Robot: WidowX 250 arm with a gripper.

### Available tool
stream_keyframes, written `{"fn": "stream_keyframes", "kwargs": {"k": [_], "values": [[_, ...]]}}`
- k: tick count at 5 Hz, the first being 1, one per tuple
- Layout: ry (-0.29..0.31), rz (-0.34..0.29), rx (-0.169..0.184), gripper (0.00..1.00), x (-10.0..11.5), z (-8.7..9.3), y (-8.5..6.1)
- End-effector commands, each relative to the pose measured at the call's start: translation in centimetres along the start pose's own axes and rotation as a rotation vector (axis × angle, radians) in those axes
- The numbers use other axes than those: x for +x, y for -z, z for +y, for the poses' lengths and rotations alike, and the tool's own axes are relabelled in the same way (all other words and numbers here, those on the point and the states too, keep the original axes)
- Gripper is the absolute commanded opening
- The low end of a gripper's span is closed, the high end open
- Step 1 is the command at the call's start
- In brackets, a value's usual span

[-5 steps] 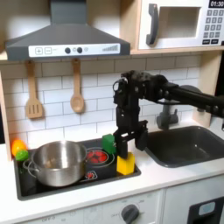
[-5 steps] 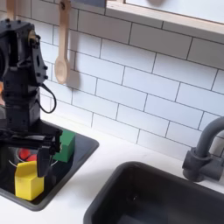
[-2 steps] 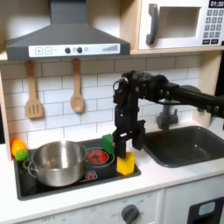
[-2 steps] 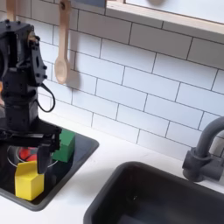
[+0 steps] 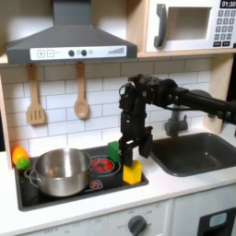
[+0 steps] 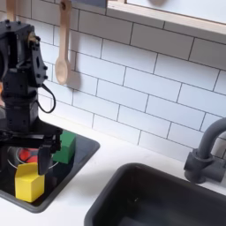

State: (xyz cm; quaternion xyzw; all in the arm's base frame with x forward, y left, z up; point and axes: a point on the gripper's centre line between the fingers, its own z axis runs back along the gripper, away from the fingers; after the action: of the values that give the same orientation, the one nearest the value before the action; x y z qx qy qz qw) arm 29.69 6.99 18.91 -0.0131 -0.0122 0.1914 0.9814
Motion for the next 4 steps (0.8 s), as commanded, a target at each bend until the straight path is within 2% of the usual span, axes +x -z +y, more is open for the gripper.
{"fn": "stream_keyframes", "kwargs": {"k": [1,2,4], "values": [[-0.006,0.014,0.011,1.00,0.43,-0.19,1.26],[0.007,0.020,0.014,1.00,0.60,-0.91,1.82],[-0.008,0.015,0.029,1.00,0.85,-0.59,2.10]]}}
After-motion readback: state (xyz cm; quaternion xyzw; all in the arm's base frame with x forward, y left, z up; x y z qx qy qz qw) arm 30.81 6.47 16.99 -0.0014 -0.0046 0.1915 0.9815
